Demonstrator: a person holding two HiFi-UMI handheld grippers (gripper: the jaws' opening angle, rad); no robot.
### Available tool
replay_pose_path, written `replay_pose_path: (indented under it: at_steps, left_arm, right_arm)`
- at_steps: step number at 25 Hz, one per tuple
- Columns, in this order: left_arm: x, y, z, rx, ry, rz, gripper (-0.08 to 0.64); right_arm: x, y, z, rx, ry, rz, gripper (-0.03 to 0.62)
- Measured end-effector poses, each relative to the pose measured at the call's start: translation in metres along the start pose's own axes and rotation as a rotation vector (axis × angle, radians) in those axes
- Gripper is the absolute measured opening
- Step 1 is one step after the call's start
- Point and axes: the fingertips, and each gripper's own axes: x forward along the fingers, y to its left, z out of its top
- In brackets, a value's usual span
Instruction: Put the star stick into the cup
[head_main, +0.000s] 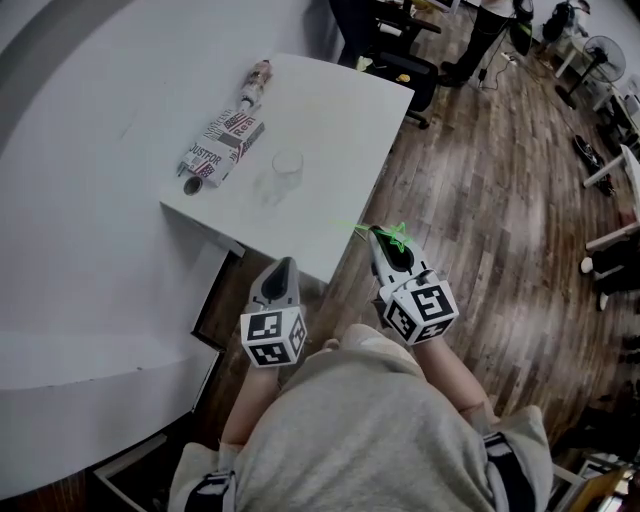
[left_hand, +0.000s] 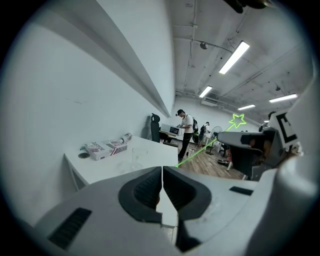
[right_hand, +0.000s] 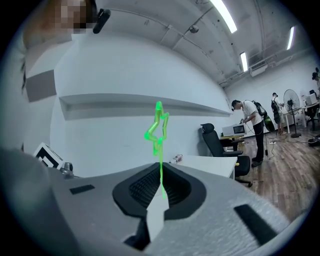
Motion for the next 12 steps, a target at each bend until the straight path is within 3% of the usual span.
replay_pose_path:
  at_steps: [6, 12]
  left_arm:
    - [0.030, 0.002, 0.008, -0.013, 0.002, 0.012, 0.009]
    - [0.070, 0.015, 0.023, -0.049, -0.010, 0.075, 0.009]
  right_arm:
    - [0.030, -0.015, 0.004, -0.015, 0.006, 0.033, 0.011]
    - [0.078, -0.039, 0.013, -0.023, 0.012, 0.100, 0.011]
